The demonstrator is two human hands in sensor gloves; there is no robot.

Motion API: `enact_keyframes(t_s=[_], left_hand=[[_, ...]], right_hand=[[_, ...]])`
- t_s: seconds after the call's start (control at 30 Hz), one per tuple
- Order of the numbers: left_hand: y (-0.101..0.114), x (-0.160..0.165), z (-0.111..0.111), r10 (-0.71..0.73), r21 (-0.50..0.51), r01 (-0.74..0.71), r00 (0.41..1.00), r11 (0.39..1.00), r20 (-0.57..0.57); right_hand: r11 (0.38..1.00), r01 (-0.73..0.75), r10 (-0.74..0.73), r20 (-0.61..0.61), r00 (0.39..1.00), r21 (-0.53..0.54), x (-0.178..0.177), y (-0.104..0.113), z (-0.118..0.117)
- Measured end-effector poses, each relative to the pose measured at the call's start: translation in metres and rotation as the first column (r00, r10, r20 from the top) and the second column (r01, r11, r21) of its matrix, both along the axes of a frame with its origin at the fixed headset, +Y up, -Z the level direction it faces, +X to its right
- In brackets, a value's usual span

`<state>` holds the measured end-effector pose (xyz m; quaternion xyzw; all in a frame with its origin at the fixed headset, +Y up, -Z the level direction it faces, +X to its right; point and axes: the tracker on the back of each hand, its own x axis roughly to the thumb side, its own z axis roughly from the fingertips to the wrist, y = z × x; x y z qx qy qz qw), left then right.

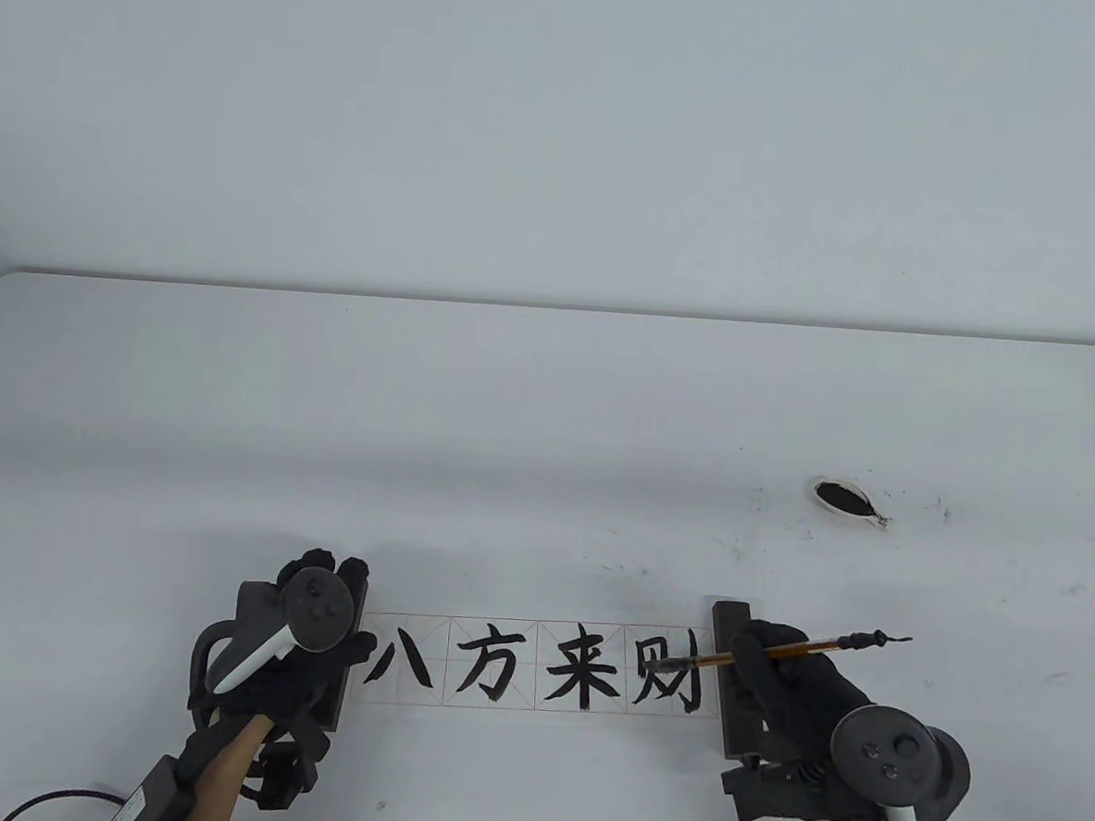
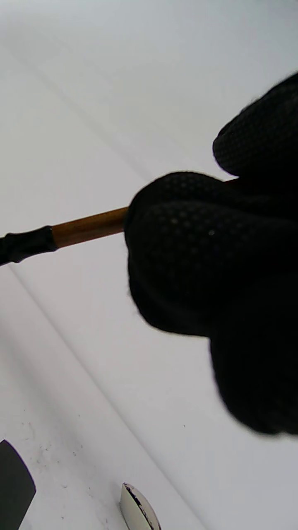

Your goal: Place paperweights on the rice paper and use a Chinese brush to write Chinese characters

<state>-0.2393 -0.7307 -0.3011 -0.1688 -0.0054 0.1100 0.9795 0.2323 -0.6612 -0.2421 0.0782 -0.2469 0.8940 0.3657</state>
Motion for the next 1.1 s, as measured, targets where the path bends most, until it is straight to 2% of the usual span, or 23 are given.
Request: enact_keyframes(t_s=[0.23, 0.37, 0.6, 0.7, 0.87, 1.1], left_hand=[[0.002, -0.001, 0.002, 0.007, 0.014, -0.007, 1.000, 1.000, -0.004], [0.005, -0.002, 0.003, 0.014, 0.037, -0.014, 1.000, 0.999, -0.007], [0.006, -0.004, 0.004, 0.018, 0.055, -0.017, 1.000, 0.998, -0.017], [0.007, -0.005, 0.005, 0.020, 0.064, -0.018, 1.000, 0.998, -0.024], [0.007, -0.007, 0.005, 0.024, 0.067, -0.022, 0.999, 0.997, -0.034], [0.008, -0.009, 0.006, 0.011, 0.081, -0.007, 0.998, 0.997, -0.057]], right_hand=[[0.994, -0.052, 0.049, 0.036, 0.998, 0.093, 0.013, 0.026, 0.006], [0.979, -0.165, 0.156, 0.084, 0.984, 0.120, 0.020, 0.045, 0.016], [0.919, -0.366, 0.336, 0.200, 0.921, 0.143, 0.024, 0.072, 0.026], [0.890, -0.439, 0.401, 0.247, 0.882, 0.123, 0.025, 0.077, 0.026], [0.850, -0.526, 0.498, 0.274, 0.822, 0.031, 0.027, 0.078, 0.015], [0.790, -0.595, 0.612, 0.253, 0.749, -0.148, 0.037, 0.062, -0.012]])
